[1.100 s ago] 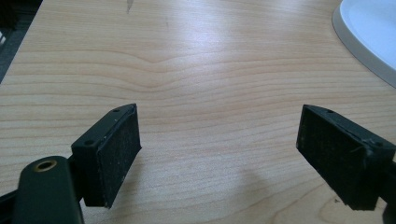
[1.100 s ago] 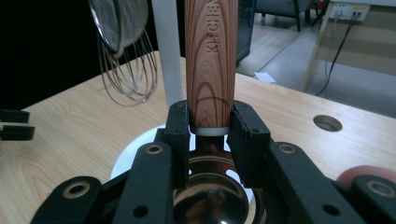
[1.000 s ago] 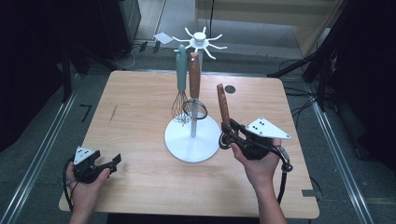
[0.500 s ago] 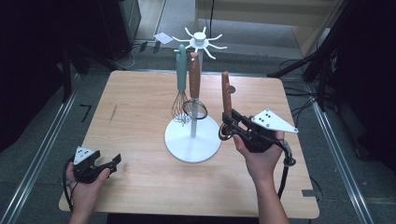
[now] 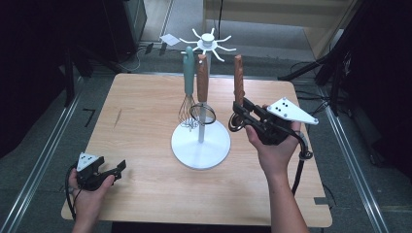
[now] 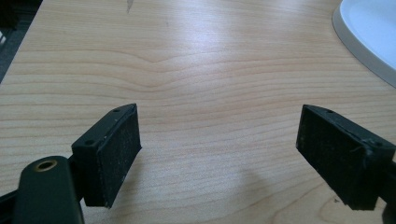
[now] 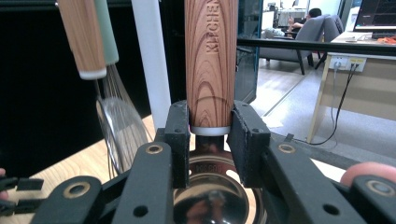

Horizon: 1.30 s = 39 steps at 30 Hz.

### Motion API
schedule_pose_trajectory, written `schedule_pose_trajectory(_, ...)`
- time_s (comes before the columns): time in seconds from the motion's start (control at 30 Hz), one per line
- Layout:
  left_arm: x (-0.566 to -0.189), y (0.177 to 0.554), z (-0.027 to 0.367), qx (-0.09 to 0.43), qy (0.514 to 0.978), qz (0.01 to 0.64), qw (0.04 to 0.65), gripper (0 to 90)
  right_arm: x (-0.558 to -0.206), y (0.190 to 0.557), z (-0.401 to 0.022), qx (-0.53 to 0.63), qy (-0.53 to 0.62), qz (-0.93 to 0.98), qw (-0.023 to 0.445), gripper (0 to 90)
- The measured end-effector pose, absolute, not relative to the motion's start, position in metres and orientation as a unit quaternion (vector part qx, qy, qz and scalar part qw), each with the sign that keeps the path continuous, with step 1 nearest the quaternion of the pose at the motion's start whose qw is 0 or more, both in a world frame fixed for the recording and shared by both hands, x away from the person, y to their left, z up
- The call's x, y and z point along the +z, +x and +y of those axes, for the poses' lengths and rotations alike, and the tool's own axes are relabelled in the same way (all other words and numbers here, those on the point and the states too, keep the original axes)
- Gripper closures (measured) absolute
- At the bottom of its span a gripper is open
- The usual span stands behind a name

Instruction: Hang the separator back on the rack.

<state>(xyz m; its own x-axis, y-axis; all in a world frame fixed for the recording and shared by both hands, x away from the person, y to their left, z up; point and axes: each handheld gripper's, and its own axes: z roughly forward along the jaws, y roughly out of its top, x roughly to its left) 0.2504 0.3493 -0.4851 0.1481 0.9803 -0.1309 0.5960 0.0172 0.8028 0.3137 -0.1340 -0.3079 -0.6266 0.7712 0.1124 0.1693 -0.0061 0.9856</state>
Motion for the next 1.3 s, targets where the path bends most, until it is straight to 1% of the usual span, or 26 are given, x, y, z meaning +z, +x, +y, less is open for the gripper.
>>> schedule_pose_trajectory(0.4,-0.485,0.25,0.349,0.252,0.655,0.602,0.381,14.2,-0.288,0.324,-0.129,0.621,0.35,0.656,0.25,71.5)
schedule_pose_trajectory(1.07,-0.485,0.25,0.349,0.252,0.655,0.601,0.381,14.2,-0.287,0.316,-0.139,0.649,0.34,0.633,0.249,71.6)
schedule_pose_trajectory(1.3,-0.485,0.25,0.349,0.254,0.655,0.601,0.381,14.2,-0.286,0.313,-0.138,0.656,0.322,0.64,0.239,71.6)
